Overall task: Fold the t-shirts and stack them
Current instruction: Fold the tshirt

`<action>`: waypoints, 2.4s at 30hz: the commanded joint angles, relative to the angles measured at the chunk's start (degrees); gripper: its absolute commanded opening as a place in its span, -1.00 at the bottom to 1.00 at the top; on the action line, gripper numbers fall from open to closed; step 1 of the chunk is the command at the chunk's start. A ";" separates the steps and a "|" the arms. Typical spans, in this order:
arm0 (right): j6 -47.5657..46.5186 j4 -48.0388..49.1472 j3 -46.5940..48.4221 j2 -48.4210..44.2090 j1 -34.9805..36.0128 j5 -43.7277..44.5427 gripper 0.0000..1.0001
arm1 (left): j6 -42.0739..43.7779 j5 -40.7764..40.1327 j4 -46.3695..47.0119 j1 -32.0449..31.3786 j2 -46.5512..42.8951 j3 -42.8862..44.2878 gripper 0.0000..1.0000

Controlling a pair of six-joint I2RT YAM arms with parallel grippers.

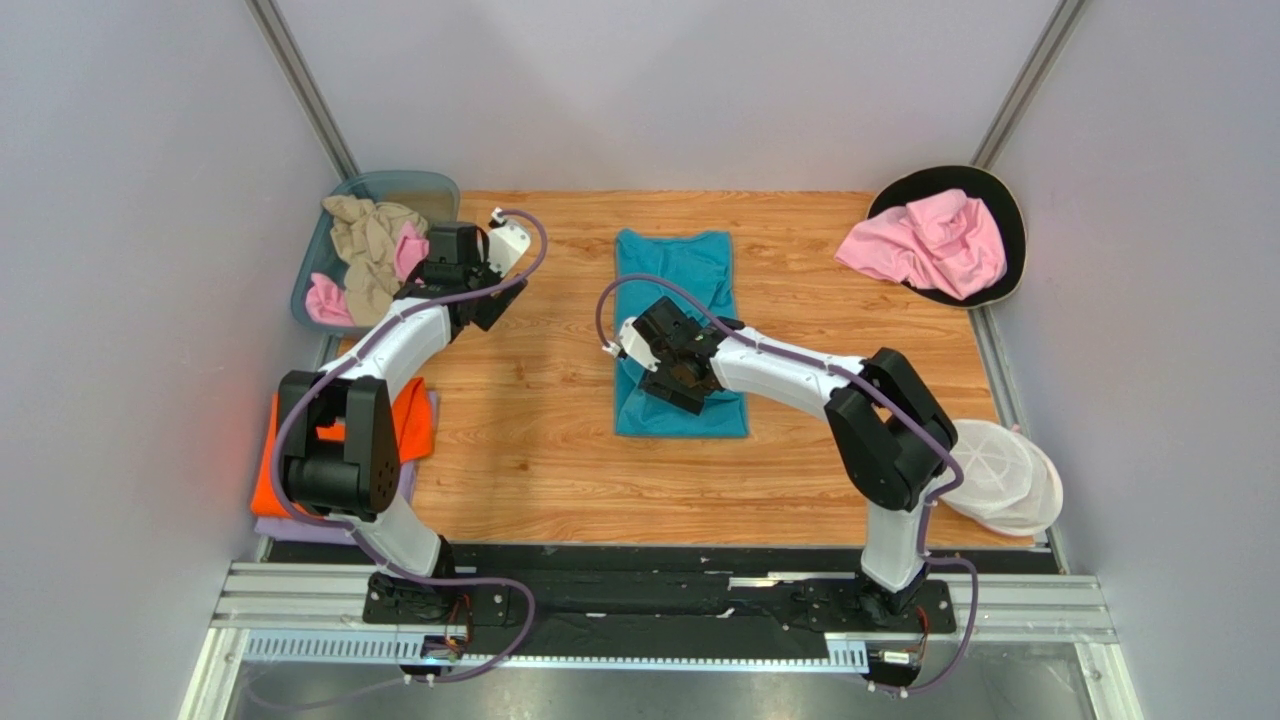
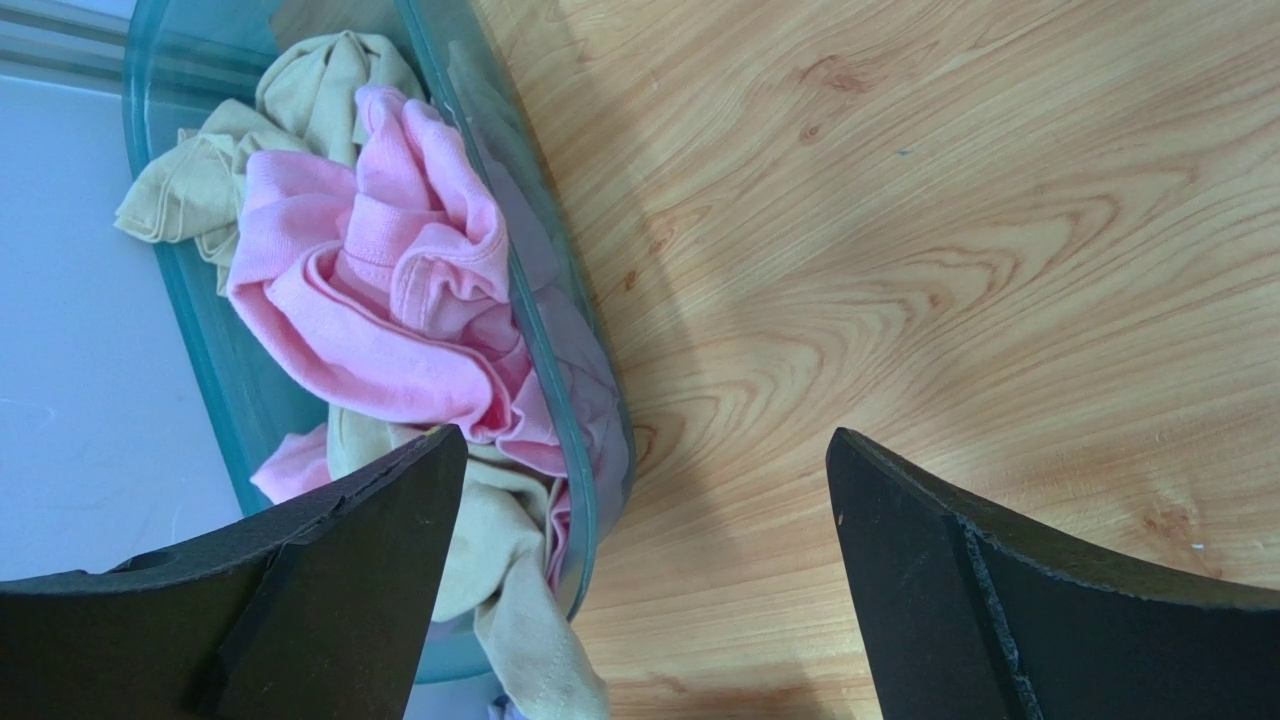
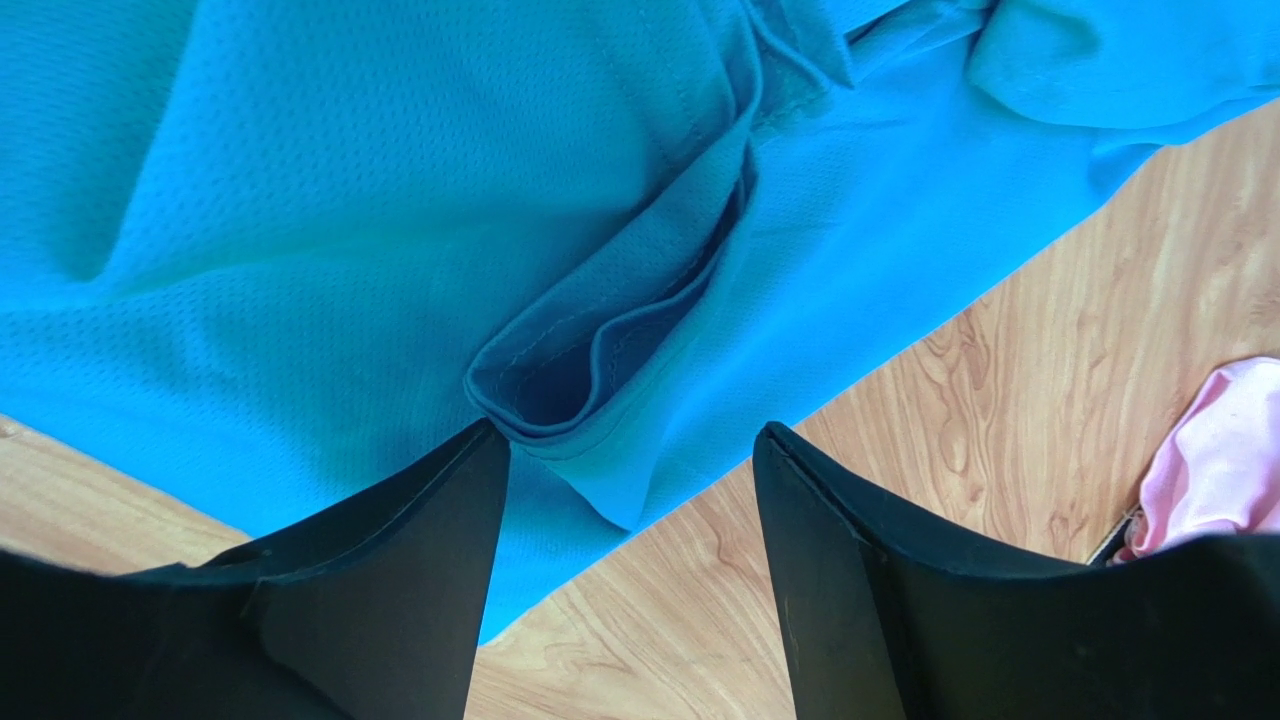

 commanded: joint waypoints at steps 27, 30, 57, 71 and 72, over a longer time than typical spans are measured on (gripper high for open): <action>-0.57 1.38 2.45 2.19 -0.59 -2.13 -1.00 | 1.36 -0.68 2.79 0.46 -0.44 -0.83 0.99; -0.49 1.38 2.98 1.13 -1.11 0.07 -1.00 | 1.27 -0.68 3.05 0.46 -0.53 -1.18 0.99; -3.82 1.12 12.30 5.78 -9.64 5.17 -0.80 | 1.36 -0.76 3.14 0.46 0.44 -1.27 0.99; -0.31 0.16 11.86 3.95 -9.55 3.25 0.40 | 1.36 -0.59 3.15 0.46 -0.35 -1.71 0.99; -0.05 -0.02 11.77 3.51 -9.29 3.06 0.40 | 1.18 -0.59 3.14 0.46 -0.44 -1.80 0.99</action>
